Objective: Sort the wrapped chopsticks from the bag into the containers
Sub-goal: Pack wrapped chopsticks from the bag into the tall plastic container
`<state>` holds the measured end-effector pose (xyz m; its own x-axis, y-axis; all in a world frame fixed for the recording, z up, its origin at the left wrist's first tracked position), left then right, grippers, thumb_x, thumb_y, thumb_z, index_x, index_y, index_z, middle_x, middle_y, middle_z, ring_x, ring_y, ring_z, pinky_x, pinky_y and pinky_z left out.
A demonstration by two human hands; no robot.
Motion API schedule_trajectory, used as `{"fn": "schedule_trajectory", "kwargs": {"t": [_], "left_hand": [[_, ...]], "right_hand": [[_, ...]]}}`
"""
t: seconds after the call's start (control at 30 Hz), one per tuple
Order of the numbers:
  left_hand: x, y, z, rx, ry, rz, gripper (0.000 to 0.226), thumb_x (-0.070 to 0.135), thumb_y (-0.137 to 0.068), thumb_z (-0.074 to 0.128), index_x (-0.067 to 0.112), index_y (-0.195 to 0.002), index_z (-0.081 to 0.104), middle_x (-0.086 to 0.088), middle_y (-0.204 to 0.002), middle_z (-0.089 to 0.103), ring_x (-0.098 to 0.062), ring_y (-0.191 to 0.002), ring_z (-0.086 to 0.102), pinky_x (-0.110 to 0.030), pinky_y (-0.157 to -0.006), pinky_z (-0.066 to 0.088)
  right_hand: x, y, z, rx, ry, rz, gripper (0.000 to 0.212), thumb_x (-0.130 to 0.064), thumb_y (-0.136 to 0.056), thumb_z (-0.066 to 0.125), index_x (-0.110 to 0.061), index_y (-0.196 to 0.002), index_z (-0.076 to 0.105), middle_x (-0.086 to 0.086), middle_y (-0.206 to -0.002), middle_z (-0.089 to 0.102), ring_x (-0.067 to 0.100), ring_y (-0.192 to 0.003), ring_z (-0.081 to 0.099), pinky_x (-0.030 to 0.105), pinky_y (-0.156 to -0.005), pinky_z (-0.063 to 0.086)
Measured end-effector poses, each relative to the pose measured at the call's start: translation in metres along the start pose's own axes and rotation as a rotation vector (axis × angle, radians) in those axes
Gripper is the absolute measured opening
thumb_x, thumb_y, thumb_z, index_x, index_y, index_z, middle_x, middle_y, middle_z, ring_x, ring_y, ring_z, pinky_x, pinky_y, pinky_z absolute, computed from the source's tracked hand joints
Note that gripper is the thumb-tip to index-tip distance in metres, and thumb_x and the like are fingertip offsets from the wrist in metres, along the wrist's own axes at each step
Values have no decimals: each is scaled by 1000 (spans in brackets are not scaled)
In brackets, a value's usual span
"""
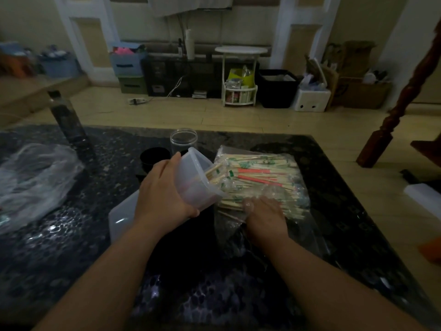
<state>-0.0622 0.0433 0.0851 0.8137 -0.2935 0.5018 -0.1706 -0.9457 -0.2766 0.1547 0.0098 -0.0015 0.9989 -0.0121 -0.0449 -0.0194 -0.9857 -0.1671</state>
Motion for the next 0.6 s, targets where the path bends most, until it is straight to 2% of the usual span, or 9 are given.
{"fn": "schedule_trajectory", "kwargs": {"t": [0.07,0.13,0.23,0.3,0.4,0.5,0.6], "left_hand": [[0,1,0,-4,0,1,134,33,-44,95,28,-154,18,1,-148,31,-22,-134,34,-38,-109,31],[0,2,-1,-10,6,2,134,33,-44,95,28,-154,18,1,-149,30,-22,-135,33,-39,-109,31],[-1,4,-2,-17,10,9,135,33,-44,95,28,-154,17,2,-149,29,-23,-135,33,-40,-108,31],[0,6,-2,-21,8,22,135,34,-45,95,28,-154,17,2,-149,29,-23,-134,33,-40,-107,31],[3,11,-3,-20,9,48,133,33,-46,95,28,-154,17,2,-148,29,-22,-134,33,-40,-107,31],[4,14,-3,-22,5,66,133,33,-46,95,27,-154,18,1,-149,30,-22,-134,32,-40,-107,30],[2,16,-5,-12,14,67,133,36,-45,95,29,-154,19,2,-148,31,-23,-134,34,-41,-107,31]], "right_hand": [[-4,5,-13,2,-22,-19,35,-31,-95,51,-19,-128,53,9,-117,62,30,-109,57,35,-90,40],[-8,9,-24,-20,-4,-26,35,-29,-97,47,-24,-132,49,9,-117,63,31,-102,63,34,-76,42],[-8,15,-29,-33,-21,42,24,-26,-96,50,-26,-120,55,4,-108,66,28,-94,67,33,-67,45],[-9,19,-32,-28,-50,84,23,-32,-94,51,-28,-116,59,1,-103,68,25,-90,67,32,-64,43],[-12,23,-37,-29,-74,94,35,-39,-88,53,-38,-122,59,-4,-104,69,23,-91,67,33,-66,45],[-12,31,-55,13,-70,100,38,-44,-84,50,-38,-120,62,-3,-102,70,24,-93,67,34,-71,48],[-12,48,-80,95,-84,94,39,-52,-83,47,-39,-116,64,-4,-99,71,23,-91,66,32,-69,44]]}}
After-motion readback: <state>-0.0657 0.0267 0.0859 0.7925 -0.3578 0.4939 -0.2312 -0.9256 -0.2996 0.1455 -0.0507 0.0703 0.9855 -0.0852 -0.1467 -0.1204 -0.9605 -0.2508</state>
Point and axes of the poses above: each hand's wrist, its own y-axis away from the middle knuckle, its own z-axis out of the palm, x = y × z, the point moved 5 cm from there along -y, towards the middle knuckle
